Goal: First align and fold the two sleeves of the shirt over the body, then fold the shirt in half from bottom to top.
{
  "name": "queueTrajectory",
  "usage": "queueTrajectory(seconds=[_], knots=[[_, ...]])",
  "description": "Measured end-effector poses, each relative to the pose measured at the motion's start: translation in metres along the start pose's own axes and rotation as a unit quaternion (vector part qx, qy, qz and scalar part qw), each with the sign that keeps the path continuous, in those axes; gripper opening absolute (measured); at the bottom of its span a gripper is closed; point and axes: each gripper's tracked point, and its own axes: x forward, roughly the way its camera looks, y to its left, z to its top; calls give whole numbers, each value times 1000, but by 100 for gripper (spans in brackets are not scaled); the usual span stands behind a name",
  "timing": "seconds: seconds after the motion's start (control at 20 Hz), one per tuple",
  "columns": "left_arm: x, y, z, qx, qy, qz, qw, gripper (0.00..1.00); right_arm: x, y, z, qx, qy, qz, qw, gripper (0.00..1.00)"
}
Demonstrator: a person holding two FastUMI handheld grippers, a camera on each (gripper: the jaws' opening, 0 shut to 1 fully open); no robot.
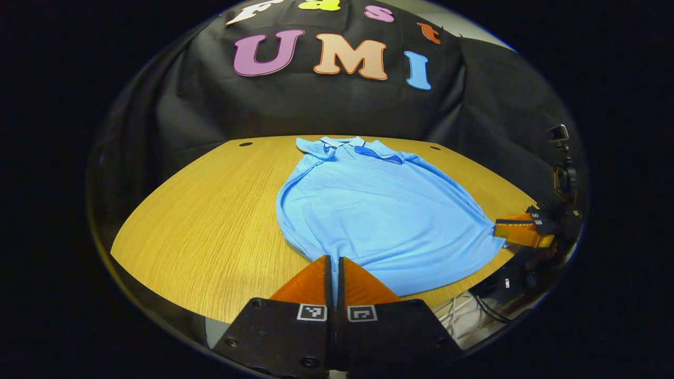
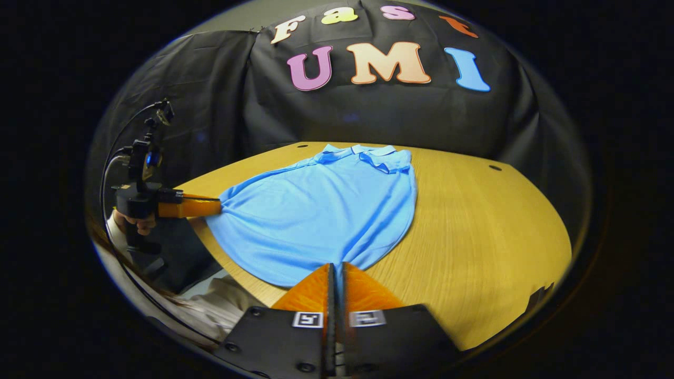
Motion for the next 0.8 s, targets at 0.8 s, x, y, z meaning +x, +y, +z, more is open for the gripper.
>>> queueTrajectory(seconds=[0.8], knots=[[37,16,90,1,-61,21,998,0,46,-30,75,61,-22,-15,998,3]])
